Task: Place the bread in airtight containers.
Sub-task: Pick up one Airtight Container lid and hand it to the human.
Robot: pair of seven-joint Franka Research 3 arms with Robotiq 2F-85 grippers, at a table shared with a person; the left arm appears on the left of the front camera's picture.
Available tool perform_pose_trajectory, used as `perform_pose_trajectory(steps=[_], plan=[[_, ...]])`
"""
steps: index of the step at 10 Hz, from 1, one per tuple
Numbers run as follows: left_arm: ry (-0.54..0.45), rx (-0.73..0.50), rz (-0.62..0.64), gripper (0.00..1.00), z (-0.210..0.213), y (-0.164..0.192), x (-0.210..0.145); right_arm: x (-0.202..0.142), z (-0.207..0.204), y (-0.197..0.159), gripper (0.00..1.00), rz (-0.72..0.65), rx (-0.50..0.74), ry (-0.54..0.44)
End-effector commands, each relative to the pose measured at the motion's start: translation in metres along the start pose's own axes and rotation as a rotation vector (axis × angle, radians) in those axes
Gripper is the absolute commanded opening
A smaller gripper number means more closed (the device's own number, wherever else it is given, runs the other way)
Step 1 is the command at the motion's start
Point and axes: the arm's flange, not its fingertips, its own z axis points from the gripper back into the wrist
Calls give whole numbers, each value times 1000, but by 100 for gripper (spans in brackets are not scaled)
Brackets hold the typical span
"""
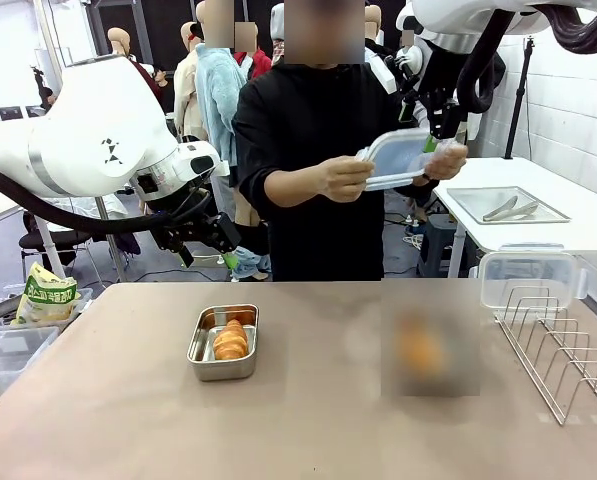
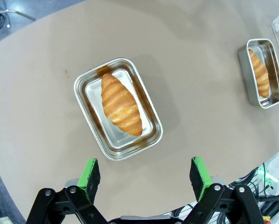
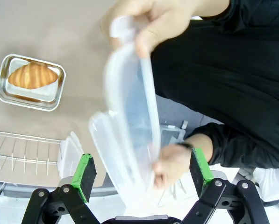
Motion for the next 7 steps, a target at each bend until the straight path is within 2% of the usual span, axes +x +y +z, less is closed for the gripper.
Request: perform_pose_trajectory(steps=[1,7], plan=[[-2,2,2,100,1,1,-1,-1,-1,1,100,-7,-13,-7],[-2,2,2,100,1,1,-1,-1,-1,1,100,-7,-13,-7]])
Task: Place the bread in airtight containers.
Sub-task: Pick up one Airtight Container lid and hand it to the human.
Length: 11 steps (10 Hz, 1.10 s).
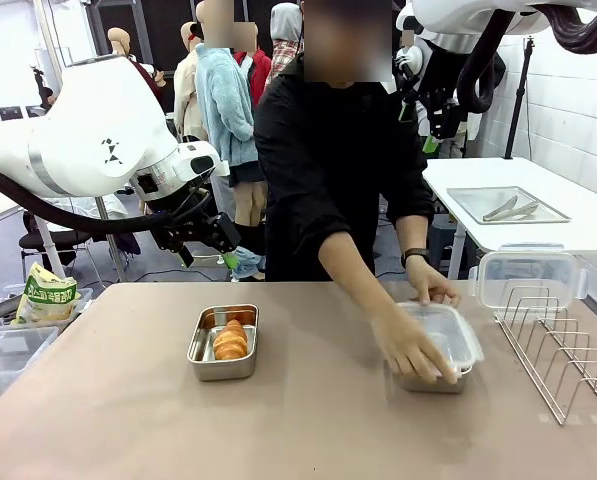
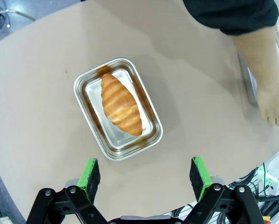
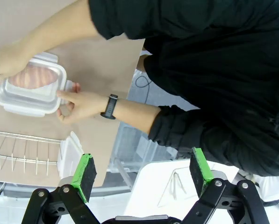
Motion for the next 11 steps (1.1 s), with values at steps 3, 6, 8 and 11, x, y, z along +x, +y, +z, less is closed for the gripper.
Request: perform_pose_trajectory(steps=[3,6,8,11], plan=[[-2,2,2,100,1,1,-1,-1,-1,1,100,-7,-13,-7],[-2,2,2,100,1,1,-1,-1,-1,1,100,-7,-13,-7],[-2,2,2,100,1,1,-1,-1,-1,1,100,-7,-13,-7],[-2,2,2,100,1,1,-1,-1,-1,1,100,-7,-13,-7]])
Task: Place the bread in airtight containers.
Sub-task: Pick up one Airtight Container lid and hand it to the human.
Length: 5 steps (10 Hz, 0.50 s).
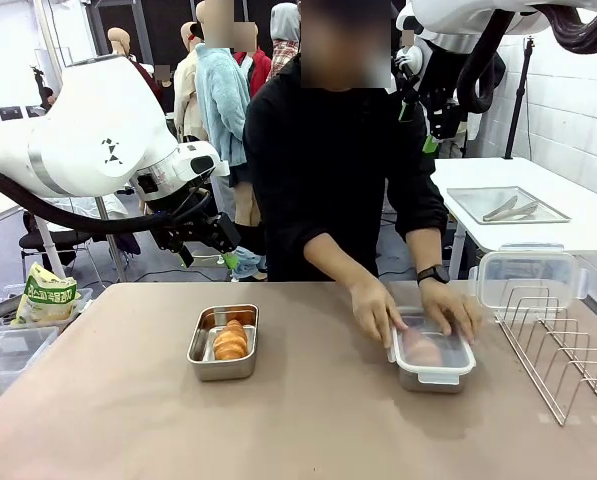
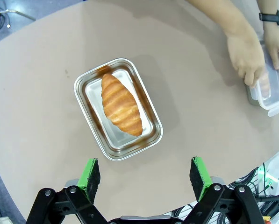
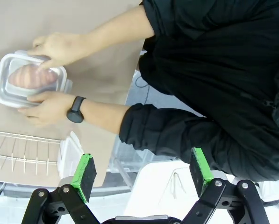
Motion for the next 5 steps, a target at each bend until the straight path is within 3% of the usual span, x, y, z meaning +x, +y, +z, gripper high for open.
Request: perform_pose_trajectory(steps=[1,3,5], plan=[[-2,2,2,100,1,1,-1,-1,-1,1,100,-7,-13,-7],[-2,2,2,100,1,1,-1,0,0,0,100,0,0,0],[-2,2,2,100,1,1,-1,-61,-13,4,100,-57,210,-43]])
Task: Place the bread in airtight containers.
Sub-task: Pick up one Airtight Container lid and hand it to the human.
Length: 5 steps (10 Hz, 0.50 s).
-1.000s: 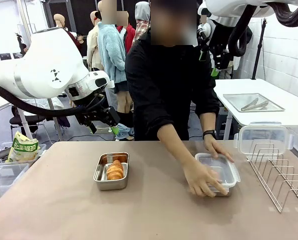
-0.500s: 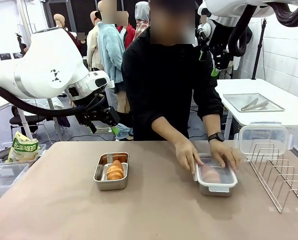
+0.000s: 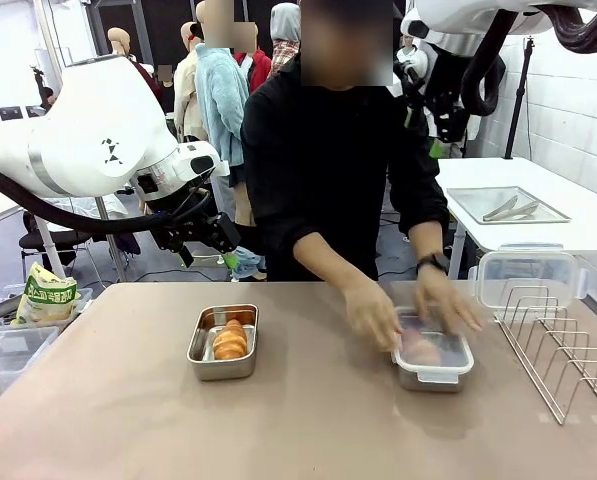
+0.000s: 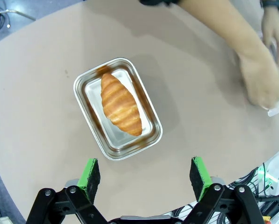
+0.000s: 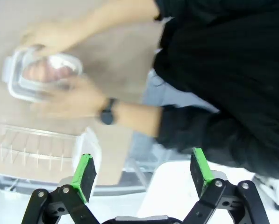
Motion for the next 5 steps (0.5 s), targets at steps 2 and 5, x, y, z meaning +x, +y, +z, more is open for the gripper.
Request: perform_pose_trajectory(steps=[2,5], plan=[[-2,1,2,100,1,1,-1,-90,-7,4,100,36,237,-127],[-2,1,2,100,1,1,-1,-162,-26,15,100,-21,307,-193]])
